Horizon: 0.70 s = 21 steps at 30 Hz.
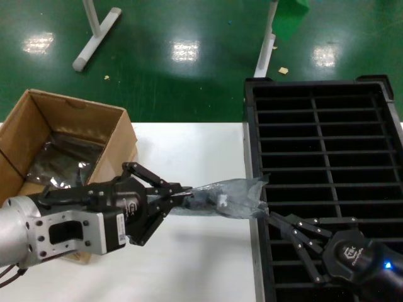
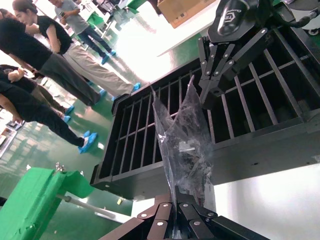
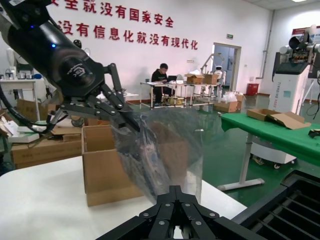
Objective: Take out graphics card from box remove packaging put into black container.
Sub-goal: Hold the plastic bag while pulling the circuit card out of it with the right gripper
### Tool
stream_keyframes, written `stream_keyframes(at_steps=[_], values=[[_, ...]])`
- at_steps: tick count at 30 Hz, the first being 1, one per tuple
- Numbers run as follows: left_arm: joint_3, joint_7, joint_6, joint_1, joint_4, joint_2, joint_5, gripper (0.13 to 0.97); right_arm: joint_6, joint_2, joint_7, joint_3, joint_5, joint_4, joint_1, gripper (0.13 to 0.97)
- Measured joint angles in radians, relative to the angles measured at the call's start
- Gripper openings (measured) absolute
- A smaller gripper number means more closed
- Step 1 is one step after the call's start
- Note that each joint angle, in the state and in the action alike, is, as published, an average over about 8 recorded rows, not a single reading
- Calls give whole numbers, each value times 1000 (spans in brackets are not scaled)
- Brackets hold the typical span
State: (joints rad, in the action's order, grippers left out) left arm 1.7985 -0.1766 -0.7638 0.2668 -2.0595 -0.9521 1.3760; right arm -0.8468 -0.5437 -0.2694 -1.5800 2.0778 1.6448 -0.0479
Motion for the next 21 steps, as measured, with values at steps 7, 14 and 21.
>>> stream_keyframes(at_steps=[7,14,21], values=[[18,11,-11,21,0,22,0,142,-11,-7,0,-1,7,3,-4,147],[20,67,-21,18,0,18,64,142,-38,-7,-27,-1,15,-9,10,147],[-23,123,-17,-21,0,-25,140,142,-58,-14,-50,-16,4,-28,48,147]])
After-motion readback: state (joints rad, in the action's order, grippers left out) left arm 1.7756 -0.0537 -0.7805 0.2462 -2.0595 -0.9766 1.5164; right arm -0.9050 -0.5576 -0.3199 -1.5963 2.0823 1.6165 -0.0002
